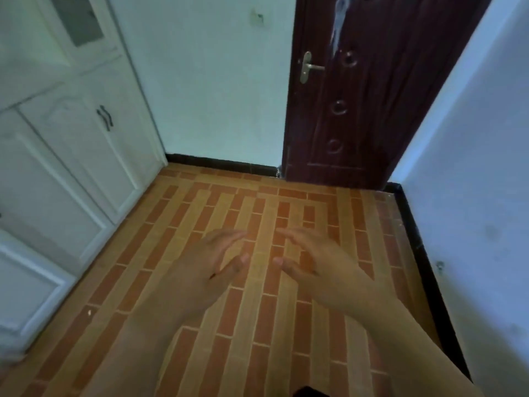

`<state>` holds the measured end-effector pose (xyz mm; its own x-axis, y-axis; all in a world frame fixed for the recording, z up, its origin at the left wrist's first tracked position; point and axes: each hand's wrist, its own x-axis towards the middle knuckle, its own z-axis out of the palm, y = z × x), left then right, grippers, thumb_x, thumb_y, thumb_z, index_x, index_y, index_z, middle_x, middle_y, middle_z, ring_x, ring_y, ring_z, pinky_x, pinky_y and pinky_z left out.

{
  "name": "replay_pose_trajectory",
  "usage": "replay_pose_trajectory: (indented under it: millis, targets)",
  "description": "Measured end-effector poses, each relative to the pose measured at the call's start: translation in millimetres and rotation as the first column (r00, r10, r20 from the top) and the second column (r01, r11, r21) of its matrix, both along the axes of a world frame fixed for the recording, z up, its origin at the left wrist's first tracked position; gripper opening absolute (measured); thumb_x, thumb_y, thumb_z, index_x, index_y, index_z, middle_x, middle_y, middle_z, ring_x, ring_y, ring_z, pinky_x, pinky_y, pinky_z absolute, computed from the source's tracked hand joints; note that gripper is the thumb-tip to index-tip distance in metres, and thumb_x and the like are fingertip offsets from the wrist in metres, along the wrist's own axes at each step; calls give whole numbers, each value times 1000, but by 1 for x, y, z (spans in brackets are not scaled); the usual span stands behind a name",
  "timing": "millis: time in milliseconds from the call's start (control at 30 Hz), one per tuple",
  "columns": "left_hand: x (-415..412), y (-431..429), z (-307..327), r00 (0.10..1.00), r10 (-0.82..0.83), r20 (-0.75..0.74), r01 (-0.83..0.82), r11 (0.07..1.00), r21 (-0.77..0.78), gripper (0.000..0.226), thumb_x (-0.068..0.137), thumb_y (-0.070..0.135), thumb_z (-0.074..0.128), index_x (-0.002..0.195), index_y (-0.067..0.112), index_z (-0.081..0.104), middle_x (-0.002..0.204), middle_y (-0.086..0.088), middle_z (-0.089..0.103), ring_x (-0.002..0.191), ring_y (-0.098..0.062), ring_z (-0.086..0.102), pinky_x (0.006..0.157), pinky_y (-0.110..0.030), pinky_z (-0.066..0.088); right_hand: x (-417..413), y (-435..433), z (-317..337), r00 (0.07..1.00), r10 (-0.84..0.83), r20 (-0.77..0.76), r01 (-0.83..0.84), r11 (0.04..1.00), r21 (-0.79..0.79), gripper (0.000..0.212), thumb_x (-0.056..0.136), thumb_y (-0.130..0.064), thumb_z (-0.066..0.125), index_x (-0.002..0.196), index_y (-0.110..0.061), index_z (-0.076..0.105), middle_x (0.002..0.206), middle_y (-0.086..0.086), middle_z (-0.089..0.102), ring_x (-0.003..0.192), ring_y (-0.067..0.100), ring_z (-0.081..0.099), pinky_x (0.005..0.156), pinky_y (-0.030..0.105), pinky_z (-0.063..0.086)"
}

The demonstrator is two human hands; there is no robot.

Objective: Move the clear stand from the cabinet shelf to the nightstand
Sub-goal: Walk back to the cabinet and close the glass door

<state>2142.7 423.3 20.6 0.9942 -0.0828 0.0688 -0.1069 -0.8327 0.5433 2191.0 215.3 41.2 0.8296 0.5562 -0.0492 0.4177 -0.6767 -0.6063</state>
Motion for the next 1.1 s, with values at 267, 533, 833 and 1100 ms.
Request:
replay_pose_trajectory:
  millis: [267, 533, 833, 1100]
  targets:
    - [20, 115, -10, 944, 324, 57, -326, 945, 22, 44, 89, 58, 32, 130, 43, 39, 130, 25, 43, 114, 8, 41, 91, -14, 33, 93, 138, -11, 930, 366, -31, -364, 929, 63, 51, 89, -53, 43, 137, -40, 31, 143, -23, 34, 113, -17, 23, 78, 0, 20]
    - [91, 193, -8, 814, 578, 53, -581, 813, 42, 56, 81, 67, 26, 128, 42, 41, 131, 19, 48, 115, -4, 49, 95, -27, 41, 207, 256, -6, 791, 611, 6, -611, 790, 51, 52, 90, -53, 43, 138, -41, 28, 145, -22, 31, 113, -12, 20, 73, 0, 16]
    - [116, 253, 15, 541, 839, 60, -840, 543, -4, 39, 87, 50, 36, 125, 42, 42, 114, 29, 36, 99, 6, 39, 81, -8, 28, 269, 384, 5, 555, 821, 134, -831, 555, 43, 53, 89, -53, 44, 138, -39, 30, 143, -23, 32, 109, -16, 22, 70, -6, 17]
    - [54, 322, 45, 289, 950, 120, -957, 284, 56, 60, 75, 64, 27, 129, 43, 39, 135, 17, 43, 104, -7, 52, 86, -23, 37, 226, 504, 25, 347, 924, 159, -933, 323, 159, 52, 87, -51, 48, 135, -34, 37, 139, -18, 40, 120, -5, 37, 98, 21, 34]
